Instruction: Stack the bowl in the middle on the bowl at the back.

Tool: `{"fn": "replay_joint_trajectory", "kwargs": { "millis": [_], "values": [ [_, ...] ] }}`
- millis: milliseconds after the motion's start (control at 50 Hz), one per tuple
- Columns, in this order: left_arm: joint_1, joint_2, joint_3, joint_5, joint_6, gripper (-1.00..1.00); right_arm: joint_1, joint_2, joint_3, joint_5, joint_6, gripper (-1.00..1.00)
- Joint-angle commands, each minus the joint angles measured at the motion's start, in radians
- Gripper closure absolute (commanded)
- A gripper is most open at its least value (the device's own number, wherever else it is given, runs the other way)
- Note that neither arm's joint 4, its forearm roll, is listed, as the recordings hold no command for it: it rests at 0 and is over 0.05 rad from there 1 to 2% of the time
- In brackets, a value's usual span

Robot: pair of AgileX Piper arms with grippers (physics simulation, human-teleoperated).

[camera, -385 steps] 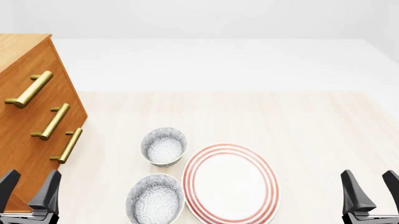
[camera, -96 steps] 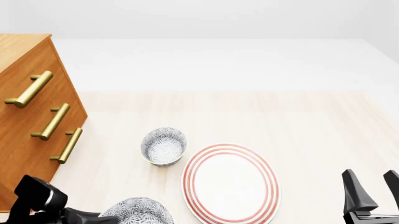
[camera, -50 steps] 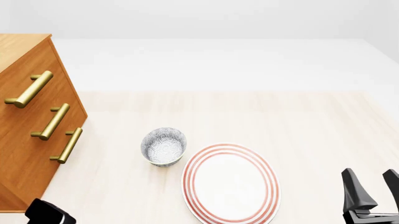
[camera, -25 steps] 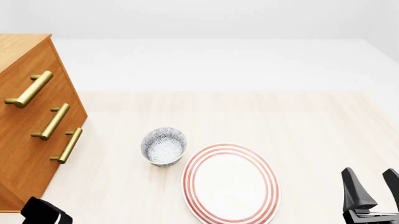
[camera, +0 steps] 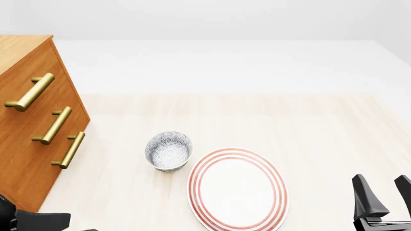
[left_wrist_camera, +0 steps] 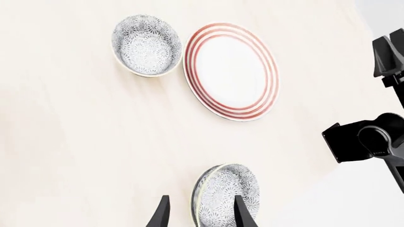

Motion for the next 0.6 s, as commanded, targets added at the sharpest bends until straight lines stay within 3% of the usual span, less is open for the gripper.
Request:
{"fn": "replay_joint_trajectory", "kwargs": {
  "millis": [20, 300, 600],
  "values": [
    [0.117, -0.065, -0.143, 0.117, 0.085, -1.0, 0.001, -0.004, 0.0, 0.006, -0.001, -1.0],
    [0.218, -0.138, -0.233, 0.155, 0.116, -1.0, 0.004, -0.003, -0.026, 0.027, -0.019, -1.0],
    [0.307, -0.203, -0.308, 0.197, 0.131, -1.0, -0.006, -0.035, -0.229, 0.227, -0.019, -1.0]
  ]
}}
